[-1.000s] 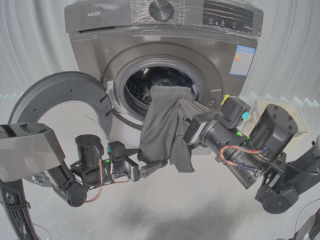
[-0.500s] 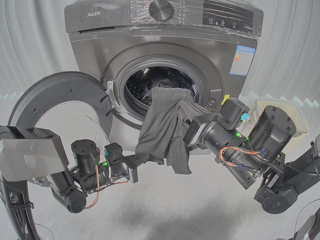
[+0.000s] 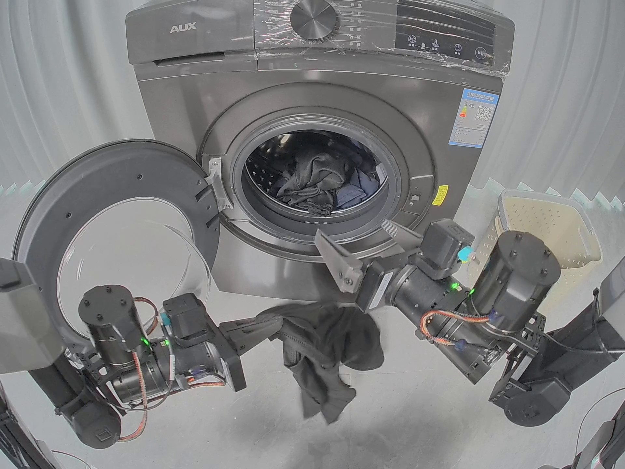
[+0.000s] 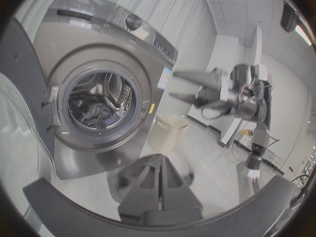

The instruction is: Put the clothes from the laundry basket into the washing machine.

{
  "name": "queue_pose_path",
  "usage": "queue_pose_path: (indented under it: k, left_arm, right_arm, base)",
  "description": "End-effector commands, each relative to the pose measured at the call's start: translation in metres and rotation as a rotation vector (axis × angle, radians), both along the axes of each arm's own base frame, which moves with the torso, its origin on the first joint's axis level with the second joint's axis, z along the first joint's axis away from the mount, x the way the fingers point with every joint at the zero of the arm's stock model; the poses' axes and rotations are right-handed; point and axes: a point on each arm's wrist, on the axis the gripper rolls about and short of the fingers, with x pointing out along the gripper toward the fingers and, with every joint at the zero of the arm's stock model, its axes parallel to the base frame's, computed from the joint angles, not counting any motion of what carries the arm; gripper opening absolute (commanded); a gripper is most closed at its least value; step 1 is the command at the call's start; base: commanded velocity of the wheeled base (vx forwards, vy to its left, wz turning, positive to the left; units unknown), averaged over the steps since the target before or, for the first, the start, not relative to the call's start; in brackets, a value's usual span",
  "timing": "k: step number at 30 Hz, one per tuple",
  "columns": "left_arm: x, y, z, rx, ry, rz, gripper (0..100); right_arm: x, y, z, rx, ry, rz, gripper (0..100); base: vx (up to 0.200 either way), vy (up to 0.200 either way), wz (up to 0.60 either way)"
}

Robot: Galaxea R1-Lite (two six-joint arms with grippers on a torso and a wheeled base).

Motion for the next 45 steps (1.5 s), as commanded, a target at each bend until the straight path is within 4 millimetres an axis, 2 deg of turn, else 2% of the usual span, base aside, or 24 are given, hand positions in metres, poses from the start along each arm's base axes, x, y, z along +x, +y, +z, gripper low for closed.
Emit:
queue_pose_path:
  k: [1,3,7,15,31,45]
  left_arm:
    - [-0.025,0.008,0.04,-0.091,-0.119,-0.022,0]
    - [-0.025,0.008,0.047,-0.122,-0.135,-0.022,0]
    - [-0.022,0.007,0.049,-0.126,-0.145,0.009,0]
    - [-0.02,0.004,0.057,-0.151,-0.17,0.027,0]
    - [-0.015,0.004,0.062,-0.163,-0.192,0.04,0]
    - [-0.011,0.002,0.065,-0.175,-0.2,0.066,0]
  right_arm:
    - [-0.003,0.003,-0.023,-0.064,0.054,0.015,100]
    - [-0.002,0.003,-0.025,-0.071,0.059,0.013,100]
    - [-0.002,0.001,-0.028,-0.082,0.069,0.008,100]
    - [-0.006,-0.009,-0.046,-0.15,0.124,0.013,100]
    - [-0.014,-0.018,-0.072,-0.235,0.198,0.049,100]
    - [-0.022,-0.011,-0.086,-0.281,0.229,0.109,100]
  base:
    - [0.0,0.0,0.0]
    - [0.0,0.0,0.0]
    - [0.0,0.0,0.0]
    - [0.0,0.0,0.0]
    - [0.0,0.0,0.0]
    - [0.0,0.0,0.0]
